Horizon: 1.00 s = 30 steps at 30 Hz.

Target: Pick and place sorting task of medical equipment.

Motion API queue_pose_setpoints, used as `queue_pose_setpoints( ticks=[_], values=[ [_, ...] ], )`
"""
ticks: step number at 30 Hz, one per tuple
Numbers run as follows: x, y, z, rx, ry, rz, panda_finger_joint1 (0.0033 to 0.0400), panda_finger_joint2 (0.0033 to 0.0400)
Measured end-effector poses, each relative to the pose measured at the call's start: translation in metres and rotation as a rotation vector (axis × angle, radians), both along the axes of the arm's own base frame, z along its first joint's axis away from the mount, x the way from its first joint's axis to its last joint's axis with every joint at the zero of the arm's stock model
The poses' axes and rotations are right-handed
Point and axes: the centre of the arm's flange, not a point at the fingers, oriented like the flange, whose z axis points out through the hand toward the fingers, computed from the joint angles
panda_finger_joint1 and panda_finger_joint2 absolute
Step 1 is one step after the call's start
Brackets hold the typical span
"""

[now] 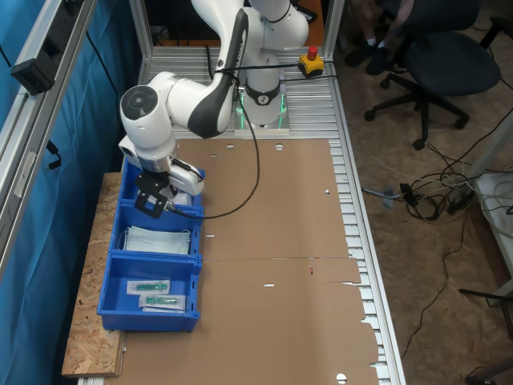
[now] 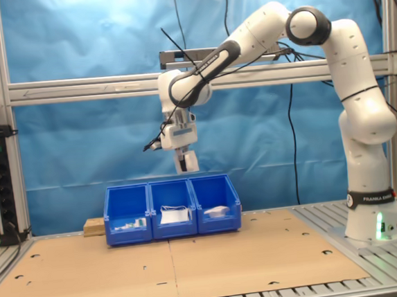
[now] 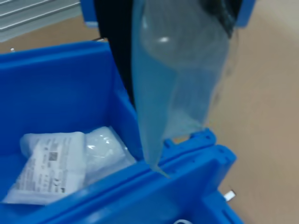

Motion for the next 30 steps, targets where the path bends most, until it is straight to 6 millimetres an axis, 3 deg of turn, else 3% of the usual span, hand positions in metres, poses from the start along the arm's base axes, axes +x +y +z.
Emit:
queue_pose_setpoints(
  ticks=[6,11,22,30],
  values=[
    [-0.031,-0.040,-0.004,0.000,0.024,-0.087,0.0062,0.0062],
    [-0.049,-0.057,-0.009,0.006,0.042,-0.131,0.0062,0.0062],
    [-0.067,-0.058,-0.028,0.034,0.087,-0.152,0.0062,0.0062],
    [-0.070,-0.056,-0.032,0.050,0.092,-0.160,0.0062,0.0062]
  ],
)
